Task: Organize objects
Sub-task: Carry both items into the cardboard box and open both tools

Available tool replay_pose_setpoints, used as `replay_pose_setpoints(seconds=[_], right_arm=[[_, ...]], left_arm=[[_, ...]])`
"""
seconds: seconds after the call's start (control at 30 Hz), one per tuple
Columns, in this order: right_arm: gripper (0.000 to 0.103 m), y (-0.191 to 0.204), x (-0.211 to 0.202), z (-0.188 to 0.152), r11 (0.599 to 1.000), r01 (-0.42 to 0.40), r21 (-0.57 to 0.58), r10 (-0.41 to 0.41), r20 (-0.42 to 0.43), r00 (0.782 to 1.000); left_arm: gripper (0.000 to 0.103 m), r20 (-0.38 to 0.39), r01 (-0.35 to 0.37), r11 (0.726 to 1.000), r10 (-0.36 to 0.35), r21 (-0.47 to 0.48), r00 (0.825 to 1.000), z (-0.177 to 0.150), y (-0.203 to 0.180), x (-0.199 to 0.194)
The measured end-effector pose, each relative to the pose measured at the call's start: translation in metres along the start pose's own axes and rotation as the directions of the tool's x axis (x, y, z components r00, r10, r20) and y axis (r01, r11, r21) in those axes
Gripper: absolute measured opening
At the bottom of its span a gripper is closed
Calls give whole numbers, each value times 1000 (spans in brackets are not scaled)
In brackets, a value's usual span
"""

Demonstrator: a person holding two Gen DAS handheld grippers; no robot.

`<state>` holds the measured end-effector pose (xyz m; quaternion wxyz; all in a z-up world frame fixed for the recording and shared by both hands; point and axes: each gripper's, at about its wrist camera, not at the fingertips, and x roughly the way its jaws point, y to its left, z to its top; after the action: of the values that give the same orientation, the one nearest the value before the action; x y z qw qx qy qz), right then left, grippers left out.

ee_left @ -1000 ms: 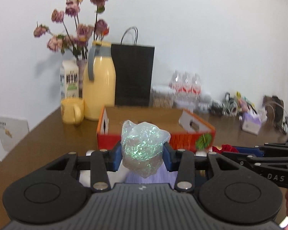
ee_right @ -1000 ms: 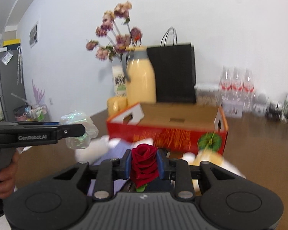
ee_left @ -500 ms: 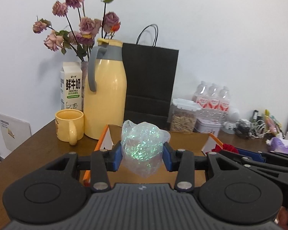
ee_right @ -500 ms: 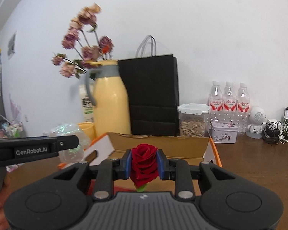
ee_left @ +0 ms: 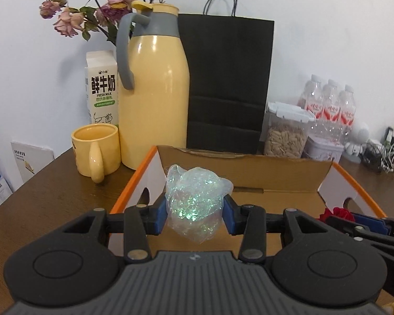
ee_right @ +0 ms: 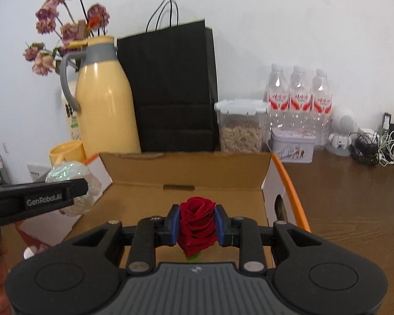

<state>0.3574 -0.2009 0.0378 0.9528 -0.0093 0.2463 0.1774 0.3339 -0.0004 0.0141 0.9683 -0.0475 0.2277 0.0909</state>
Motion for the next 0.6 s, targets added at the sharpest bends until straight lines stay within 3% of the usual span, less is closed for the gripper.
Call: replay_pose_setpoints(seconds=[0.1, 0.13, 0.23, 0.3, 0.33, 0.6], right_arm=[[36, 0, 1, -4, 1000, 17, 0, -17, -15, 1000], [38, 0, 1, -4, 1000, 25, -1, -25, -18, 1000], [68, -1, -3, -6, 999, 42, 0, -42, -9, 999], [97, -1, -6, -6, 999, 51, -2, -51, 4, 999], [101, -1, -7, -6, 999, 51, -2, -51, 11, 999], [103, -5, -15, -3, 998, 63, 19, -64, 44, 997]], left_arm=[[57, 11, -7, 1000, 7, 9, 1000, -1, -1, -3], [69, 19, -7, 1000, 7, 12, 1000, -2, -1, -5], [101, 61, -11, 1000, 10, 26, 998, -4, -1, -13], [103, 95, -18, 999, 15, 27, 995, -4, -1, -19], [103, 104, -12, 1000, 10, 26, 995, -4, -1, -21], [103, 124, 1, 1000, -2, 6, 992, 1, 1, -29]])
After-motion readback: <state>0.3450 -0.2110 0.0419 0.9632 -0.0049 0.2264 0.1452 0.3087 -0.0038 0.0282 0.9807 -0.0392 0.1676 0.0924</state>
